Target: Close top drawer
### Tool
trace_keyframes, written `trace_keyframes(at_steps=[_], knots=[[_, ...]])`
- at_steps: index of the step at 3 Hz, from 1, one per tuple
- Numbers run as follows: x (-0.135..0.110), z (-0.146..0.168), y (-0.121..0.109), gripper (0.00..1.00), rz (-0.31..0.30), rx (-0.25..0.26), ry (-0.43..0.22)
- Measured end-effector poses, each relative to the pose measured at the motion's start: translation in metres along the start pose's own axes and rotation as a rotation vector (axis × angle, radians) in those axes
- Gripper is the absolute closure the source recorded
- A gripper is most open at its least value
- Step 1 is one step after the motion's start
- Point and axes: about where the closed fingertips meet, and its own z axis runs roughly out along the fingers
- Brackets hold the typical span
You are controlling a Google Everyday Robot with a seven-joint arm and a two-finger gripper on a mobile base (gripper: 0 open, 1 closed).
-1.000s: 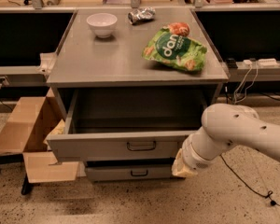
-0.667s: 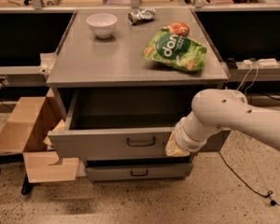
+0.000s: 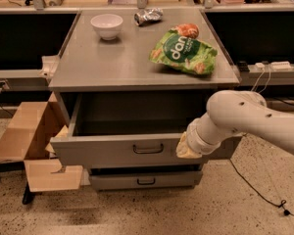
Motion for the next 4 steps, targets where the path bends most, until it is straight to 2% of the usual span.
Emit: trace_keyframes(at_steps=[1, 2, 4], knots=[[0.006, -0.013, -0.022, 1.0, -0.034, 0.069, -0.012], [0.012, -0.02, -0.04, 1.0, -0.037, 0.117, -0.02], [0.035, -0.02, -0.068, 1.0, 0.007, 0.164, -0.04]])
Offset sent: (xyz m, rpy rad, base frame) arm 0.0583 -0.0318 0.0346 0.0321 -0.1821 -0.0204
